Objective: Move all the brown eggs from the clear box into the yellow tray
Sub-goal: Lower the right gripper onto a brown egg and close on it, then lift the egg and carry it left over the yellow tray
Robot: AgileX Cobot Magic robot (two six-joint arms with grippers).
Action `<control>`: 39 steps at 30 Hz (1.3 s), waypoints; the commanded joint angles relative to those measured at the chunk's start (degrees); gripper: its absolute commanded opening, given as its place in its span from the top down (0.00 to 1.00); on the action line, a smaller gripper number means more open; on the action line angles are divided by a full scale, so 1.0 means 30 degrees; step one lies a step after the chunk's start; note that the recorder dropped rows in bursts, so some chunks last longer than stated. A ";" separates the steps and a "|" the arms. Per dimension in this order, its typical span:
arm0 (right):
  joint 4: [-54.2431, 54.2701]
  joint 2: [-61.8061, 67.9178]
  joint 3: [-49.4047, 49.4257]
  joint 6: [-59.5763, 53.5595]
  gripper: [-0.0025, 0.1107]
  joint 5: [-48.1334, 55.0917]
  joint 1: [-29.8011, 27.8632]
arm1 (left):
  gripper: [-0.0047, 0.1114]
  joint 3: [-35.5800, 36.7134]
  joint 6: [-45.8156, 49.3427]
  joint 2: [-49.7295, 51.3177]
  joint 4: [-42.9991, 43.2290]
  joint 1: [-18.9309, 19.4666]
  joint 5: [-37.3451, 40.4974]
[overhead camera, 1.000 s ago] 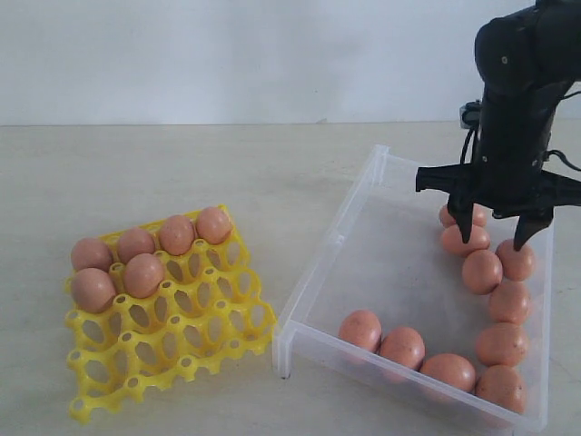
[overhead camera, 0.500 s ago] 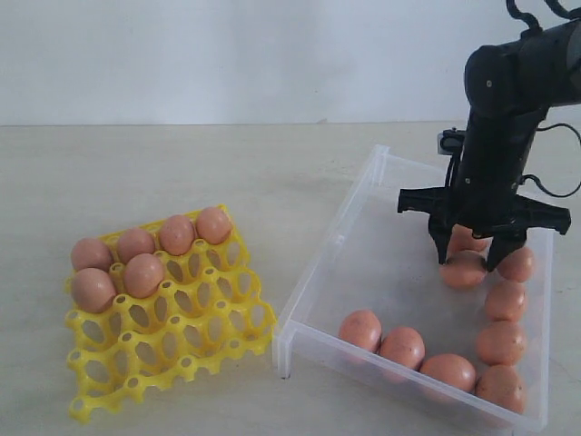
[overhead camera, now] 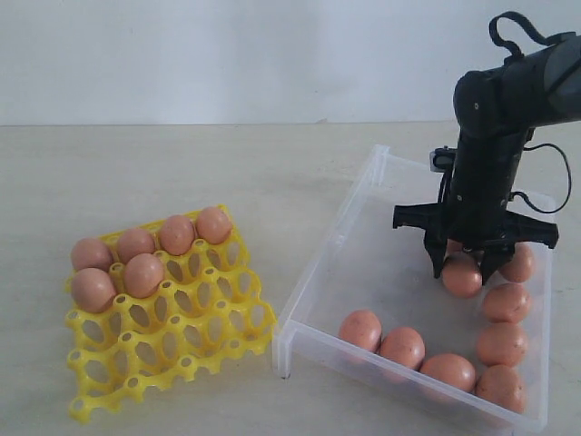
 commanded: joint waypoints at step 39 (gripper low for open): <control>-0.3205 -0.8937 -0.0063 -0.1182 0.98 -2.1894 0.8119 | 0.92 0.0049 -0.0008 -0.0067 0.0047 0.0049 -0.0072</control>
